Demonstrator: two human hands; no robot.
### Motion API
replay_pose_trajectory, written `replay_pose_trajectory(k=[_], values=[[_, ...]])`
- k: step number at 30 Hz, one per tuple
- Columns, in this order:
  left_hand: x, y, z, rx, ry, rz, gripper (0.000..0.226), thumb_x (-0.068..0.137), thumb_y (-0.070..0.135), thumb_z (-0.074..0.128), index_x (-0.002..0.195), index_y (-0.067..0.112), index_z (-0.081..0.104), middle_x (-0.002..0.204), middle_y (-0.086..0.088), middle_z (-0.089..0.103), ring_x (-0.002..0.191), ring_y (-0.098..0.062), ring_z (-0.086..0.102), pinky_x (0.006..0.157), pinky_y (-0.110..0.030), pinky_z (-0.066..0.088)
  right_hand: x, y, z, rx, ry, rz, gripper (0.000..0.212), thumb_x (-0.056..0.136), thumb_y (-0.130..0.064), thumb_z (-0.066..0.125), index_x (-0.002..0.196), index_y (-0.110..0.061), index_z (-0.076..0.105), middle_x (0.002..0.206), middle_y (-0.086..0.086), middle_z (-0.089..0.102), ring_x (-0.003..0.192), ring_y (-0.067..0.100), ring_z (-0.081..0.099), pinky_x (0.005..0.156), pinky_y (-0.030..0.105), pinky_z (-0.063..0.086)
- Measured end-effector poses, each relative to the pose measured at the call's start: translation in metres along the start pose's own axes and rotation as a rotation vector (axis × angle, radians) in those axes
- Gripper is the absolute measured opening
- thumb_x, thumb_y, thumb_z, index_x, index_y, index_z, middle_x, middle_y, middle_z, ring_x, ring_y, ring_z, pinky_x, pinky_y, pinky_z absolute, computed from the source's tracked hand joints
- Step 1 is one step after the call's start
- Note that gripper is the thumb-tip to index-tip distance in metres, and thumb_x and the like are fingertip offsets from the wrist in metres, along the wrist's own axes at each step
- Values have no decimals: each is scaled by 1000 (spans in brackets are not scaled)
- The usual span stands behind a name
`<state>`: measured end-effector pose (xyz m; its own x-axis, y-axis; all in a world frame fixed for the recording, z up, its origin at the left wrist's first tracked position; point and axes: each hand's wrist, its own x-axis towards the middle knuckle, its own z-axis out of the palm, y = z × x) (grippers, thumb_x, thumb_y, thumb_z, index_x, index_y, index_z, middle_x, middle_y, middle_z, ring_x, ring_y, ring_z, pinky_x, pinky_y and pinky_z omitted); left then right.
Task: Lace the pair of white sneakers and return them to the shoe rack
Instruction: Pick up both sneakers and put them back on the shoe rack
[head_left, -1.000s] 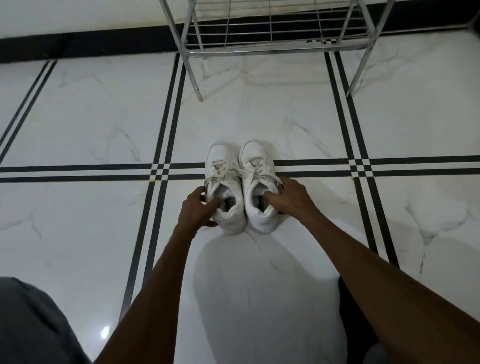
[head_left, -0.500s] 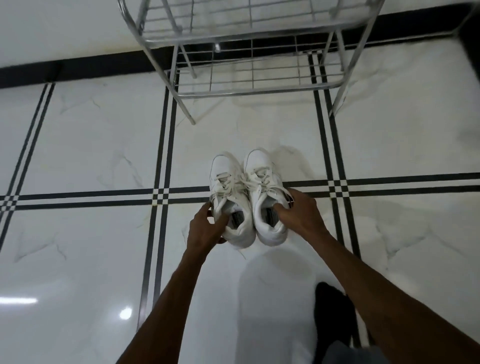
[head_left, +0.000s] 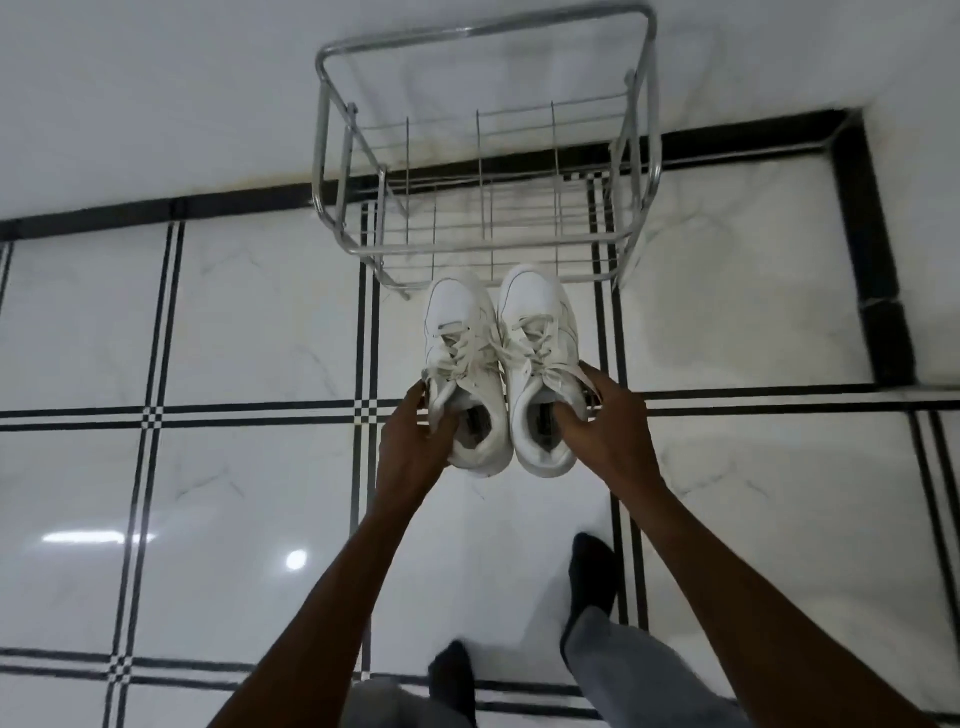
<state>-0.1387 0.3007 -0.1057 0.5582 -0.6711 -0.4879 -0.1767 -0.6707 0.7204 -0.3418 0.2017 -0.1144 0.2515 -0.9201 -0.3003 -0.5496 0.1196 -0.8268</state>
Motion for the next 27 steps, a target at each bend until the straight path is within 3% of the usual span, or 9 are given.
replay_pose_trajectory(k=[5, 8, 12, 14, 16, 19, 27], values=[[24, 67, -17, -6, 9, 46, 50, 93, 19, 65, 141, 25, 55, 112, 8, 68, 76, -17, 74, 67, -47, 64, 39, -53, -28, -30, 37, -26, 40, 82, -17, 70, 122, -20, 67, 89, -15, 65, 81, 5, 60, 70, 1, 40], [62, 96, -22, -11, 11, 75, 47, 95, 15, 64, 141, 22, 56, 106, 15, 66, 77, -16, 74, 72, -46, 65, 82, -76, -29, -35, 38, -45, 41, 84, -18, 70, 125, -18, 66, 97, -10, 70, 90, 11, 67, 76, 12, 45], [130, 126, -25, -7, -10, 72, 52, 96, 17, 64, 147, 19, 52, 119, 1, 68, 77, -16, 74, 68, -47, 65, 149, -93, -21, -40, 53, -24, 41, 85, -17, 71, 125, -15, 67, 103, -4, 73, 93, 12, 66, 68, -6, 37], [169, 137, -25, 28, -24, 56, 59, 95, 23, 65, 151, 20, 47, 129, -3, 66, 85, -21, 75, 73, -52, 64, 185, -95, -11, -43, 52, 5, 39, 85, -15, 71, 123, -12, 68, 106, 2, 76, 93, 14, 67, 68, -7, 37], [207, 144, -25, 50, -50, 66, 58, 93, 26, 65, 149, 22, 50, 126, -4, 69, 90, -24, 75, 75, -54, 64, 220, -98, -2, -41, 43, 24, 39, 85, -18, 71, 123, -13, 68, 107, 1, 76, 93, 11, 66, 75, -1, 43], [254, 148, -24, 59, -90, 77, 50, 96, 18, 64, 145, 22, 53, 119, -6, 71, 87, -24, 75, 73, -53, 64, 261, -95, 12, -31, 44, 27, 43, 83, -31, 69, 123, -13, 68, 109, 1, 76, 101, 13, 70, 91, 27, 56], [329, 147, -24, 94, -161, 84, 54, 97, 23, 63, 150, 20, 48, 128, -4, 69, 92, -21, 76, 76, -49, 65, 320, -94, 39, -2, 71, 133, 37, 83, -15, 72, 120, -8, 69, 106, 7, 76, 99, 18, 70, 91, 32, 56]])
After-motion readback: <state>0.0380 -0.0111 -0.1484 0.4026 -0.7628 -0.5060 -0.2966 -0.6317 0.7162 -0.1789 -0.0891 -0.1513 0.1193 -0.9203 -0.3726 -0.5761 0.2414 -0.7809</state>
